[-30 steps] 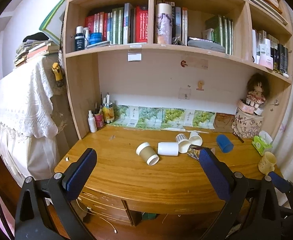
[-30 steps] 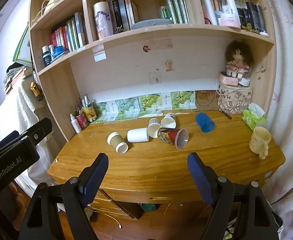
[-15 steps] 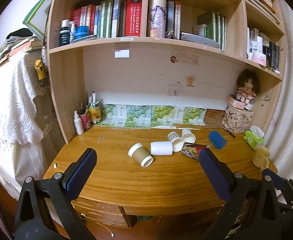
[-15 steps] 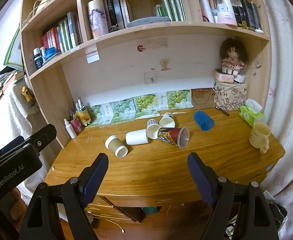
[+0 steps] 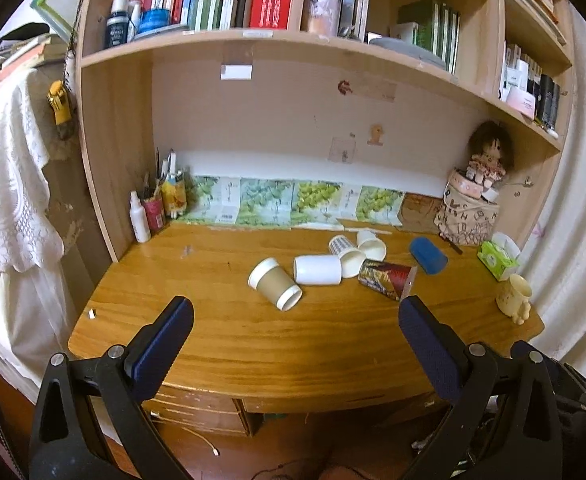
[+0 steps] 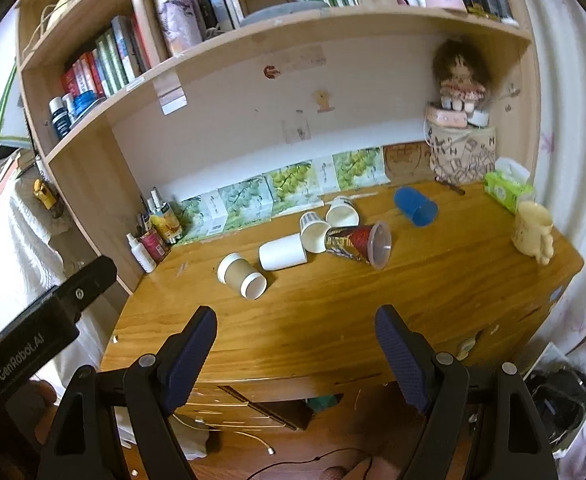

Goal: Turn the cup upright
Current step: 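Move the left tool down toward the plain white cup lying sideways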

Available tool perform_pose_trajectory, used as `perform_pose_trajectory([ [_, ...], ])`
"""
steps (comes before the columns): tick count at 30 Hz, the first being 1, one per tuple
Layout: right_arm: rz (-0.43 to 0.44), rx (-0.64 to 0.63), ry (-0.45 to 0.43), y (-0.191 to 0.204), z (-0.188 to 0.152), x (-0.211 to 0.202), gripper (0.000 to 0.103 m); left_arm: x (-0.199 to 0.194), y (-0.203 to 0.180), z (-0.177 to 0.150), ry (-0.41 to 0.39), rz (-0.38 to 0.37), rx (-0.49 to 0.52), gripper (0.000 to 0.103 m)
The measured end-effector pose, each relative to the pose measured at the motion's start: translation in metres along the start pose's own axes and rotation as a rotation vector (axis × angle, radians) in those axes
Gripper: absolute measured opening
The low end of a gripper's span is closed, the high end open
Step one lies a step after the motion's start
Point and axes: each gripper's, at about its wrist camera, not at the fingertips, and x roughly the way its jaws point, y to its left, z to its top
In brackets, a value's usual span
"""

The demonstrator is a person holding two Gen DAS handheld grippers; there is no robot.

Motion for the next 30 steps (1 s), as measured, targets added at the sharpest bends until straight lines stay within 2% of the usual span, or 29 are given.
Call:
perform_pose_trajectory([
  [5, 0.009, 0.048, 0.039, -0.005, 0.003, 0.013, 0.082, 0.012, 0.009, 0.002, 0.036, -0.011, -0.031, 0.102],
  [13, 0.044, 0.062, 0.08, -0.009, 0.014, 0.037, 0.082, 0.036, 0.012, 0.011, 0.076, 0.022, -0.052, 0.102],
  [20, 0.081, 0.058, 0.112, -0.012, 0.029, 0.067, 0.082, 0.061, 0.004, 0.026, 0.085, 0.012, -0.016, 0.102],
  [30, 0.069, 0.027, 0.156, -0.023, 0.067, 0.123, 0.082, 0.112, -0.018, 0.063, 0.091, 0.057, 0.045, 0.102],
])
